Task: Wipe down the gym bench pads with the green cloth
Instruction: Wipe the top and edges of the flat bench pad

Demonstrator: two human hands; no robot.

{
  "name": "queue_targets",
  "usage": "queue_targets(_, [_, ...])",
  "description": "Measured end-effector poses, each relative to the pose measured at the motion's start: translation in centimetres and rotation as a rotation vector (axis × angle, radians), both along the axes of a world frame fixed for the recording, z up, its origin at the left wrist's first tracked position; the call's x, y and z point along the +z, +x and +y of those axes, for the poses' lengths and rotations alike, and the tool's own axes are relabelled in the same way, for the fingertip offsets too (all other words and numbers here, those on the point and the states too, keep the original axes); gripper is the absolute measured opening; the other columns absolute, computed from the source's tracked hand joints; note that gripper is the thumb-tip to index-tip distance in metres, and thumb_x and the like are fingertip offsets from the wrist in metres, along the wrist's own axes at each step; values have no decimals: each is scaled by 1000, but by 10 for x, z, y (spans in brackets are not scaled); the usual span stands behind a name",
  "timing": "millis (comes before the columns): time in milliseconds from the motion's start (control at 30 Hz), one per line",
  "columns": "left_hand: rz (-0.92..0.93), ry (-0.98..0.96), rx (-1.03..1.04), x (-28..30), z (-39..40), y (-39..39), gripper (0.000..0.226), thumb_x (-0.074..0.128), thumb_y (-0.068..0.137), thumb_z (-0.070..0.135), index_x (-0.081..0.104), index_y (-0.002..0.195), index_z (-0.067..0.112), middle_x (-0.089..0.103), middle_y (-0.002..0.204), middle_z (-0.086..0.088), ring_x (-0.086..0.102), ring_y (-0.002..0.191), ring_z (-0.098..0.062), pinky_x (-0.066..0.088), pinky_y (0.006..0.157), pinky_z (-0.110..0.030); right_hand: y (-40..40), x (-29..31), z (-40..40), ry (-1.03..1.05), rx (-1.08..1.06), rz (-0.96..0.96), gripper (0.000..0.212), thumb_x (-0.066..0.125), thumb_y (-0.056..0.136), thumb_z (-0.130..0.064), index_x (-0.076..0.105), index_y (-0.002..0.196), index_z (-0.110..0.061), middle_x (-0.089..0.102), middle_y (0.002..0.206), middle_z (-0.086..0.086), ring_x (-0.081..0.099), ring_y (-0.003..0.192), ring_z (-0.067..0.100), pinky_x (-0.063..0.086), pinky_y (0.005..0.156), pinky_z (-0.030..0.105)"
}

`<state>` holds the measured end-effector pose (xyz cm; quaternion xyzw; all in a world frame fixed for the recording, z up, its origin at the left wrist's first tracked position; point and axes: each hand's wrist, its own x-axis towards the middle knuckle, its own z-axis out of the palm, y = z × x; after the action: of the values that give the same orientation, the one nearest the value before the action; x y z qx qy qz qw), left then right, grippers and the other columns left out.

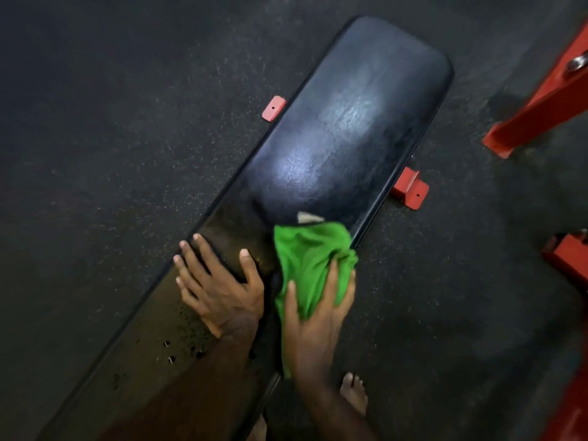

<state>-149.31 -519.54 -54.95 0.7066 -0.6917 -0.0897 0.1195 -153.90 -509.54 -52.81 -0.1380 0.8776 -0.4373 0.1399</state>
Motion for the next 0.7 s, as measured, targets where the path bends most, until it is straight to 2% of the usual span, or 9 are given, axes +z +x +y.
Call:
queue_targets(67, [3,-5,-4,0,-1,-1,79,37,101,60,23,163,14,23,169,-15,20,156,-35,20,122,-55,-4,-1,18,-24,178,9,80,67,92,-57,29,160,-38,7,172,4,14,158,15,25,126,36])
queue_targets(133, [3,17,-3,1,0,2,79,36,101,60,21,163,14,21,170,-14,18,156,-34,18,123,-55,-39,-10,7,-40,168,43,79,72,91,-52,35,159,-35,15,170,8,16,157,13,21,126,29])
queue_targets(167, [8,31,-8,1,-1,0,79,37,101,60,20,164,15,20,170,-14,16,157,-34,17,124,-55,-62,-12,-8,-40,90,74,77,74,91,-47,39,158,-31,21,167,12,21,156,16,23,126,30])
queue_targets(233, [10,40,-11,1,0,0,79,38,102,60,18,164,15,18,170,-14,15,157,-33,16,125,-54,-91,-15,-42,-1,-101,113,71,74,91,-43,46,154,-26,30,163,18,31,151,28,32,122,40])
queue_targets(300, [12,32,-13,1,0,1,79,39,102,60,18,164,15,19,170,-14,15,157,-33,16,125,-54,-80,-11,-54,102,-122,155,68,69,93,-47,47,154,-26,27,165,19,29,151,35,31,122,47])
queue_targets(433, [17,9,-11,1,-1,0,77,35,103,60,22,163,14,23,169,-15,19,156,-34,18,124,-54,-29,-11,-3,210,369,299,66,61,92,-52,47,153,-29,18,172,11,13,158,41,9,130,48])
queue_targets(533, [29,-10,-14,1,-1,2,74,31,104,59,24,163,14,24,169,-14,19,156,-33,17,125,-52,-52,-10,14,312,708,422,73,56,85,-62,46,152,-36,18,172,6,12,158,39,21,124,60])
queue_targets(600, [53,-12,-9,2,-1,2,73,30,105,58,24,163,14,24,169,-13,19,157,-32,17,125,-51,-79,-7,-2,409,668,473,73,51,87,-67,44,153,-37,17,172,5,14,158,37,27,121,62])
queue_targets(700, [129,25,9,7,-1,4,69,30,106,56,25,163,17,23,170,-9,16,158,-28,16,125,-49,-80,-2,-28,377,361,375,70,55,93,-61,44,155,-30,21,171,10,18,156,38,26,122,59])
